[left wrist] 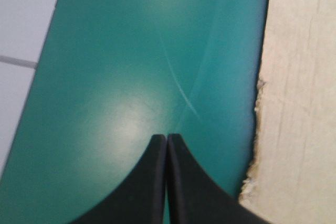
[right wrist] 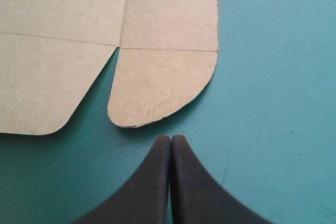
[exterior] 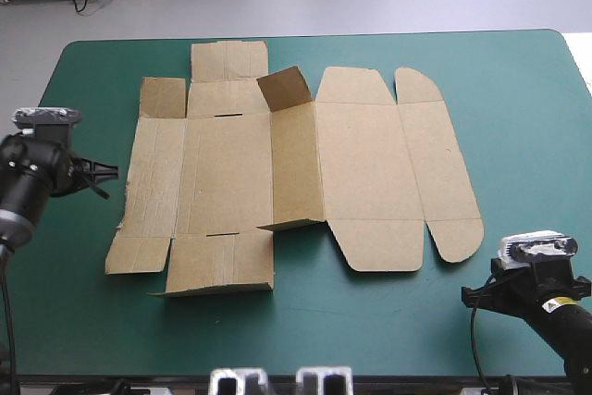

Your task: Fold the box

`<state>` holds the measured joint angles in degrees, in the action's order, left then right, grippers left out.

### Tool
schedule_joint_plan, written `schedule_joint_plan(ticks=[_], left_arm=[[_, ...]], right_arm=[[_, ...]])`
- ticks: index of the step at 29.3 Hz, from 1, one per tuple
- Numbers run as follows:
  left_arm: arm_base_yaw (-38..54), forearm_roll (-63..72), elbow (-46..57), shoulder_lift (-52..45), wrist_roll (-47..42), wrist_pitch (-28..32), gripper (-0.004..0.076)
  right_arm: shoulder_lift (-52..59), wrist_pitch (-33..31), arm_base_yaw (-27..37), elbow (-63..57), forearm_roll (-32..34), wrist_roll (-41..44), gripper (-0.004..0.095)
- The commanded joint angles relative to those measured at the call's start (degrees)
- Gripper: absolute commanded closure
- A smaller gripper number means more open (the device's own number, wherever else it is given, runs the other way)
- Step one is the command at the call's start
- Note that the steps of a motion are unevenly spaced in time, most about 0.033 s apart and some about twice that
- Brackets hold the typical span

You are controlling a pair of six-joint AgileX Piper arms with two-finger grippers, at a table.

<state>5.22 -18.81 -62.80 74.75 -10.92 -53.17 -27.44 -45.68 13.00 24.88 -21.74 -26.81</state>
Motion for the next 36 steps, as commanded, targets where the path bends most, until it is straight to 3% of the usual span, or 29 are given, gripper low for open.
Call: schedule_joint_plan(ticks=[1,3,6,16,20,24,30,36], left_arm=[[10.10,18.40,-9.69,3.85,8.36,-3.73,0.0734],[19.29,33.59,-15.42,8.85,15.32,-12.67,0.0734],[26.03,41.77,-19.28,12.96,20.27,-20.52,0.0734],[29.19,42.17,-20.39,15.53,27.63,-18.76,0.0733],[29.19,42.87,-20.39,17.12,28.36,-20.95,0.0705],[29.19,47.29,-20.39,18.48,30.71,-21.06,0.0573],[29.19,50.46,-20.23,19.48,35.10,-21.06,0.0241],[29.08,52.17,-14.80,20.22,33.63,-21.06,0.0225]], right_arm=[[-0.37,2.91,-0.04,1.32,-1.47,-0.29,0.0927],[-0.37,2.91,-0.04,1.32,-1.47,-0.29,0.0927],[-0.37,2.91,-0.04,1.32,-1.47,-0.29,0.0927],[-0.37,2.91,-0.04,1.32,-1.47,-0.29,0.0927],[-0.37,2.91,-0.04,1.32,-1.47,-0.29,0.0927],[-0.37,2.91,-0.04,1.32,-1.47,-0.29,0.0927],[-0.37,2.91,-0.04,1.32,-1.47,-0.19,0.0927],[-0.37,2.91,-0.04,1.32,-1.36,-0.07,0.0927]])
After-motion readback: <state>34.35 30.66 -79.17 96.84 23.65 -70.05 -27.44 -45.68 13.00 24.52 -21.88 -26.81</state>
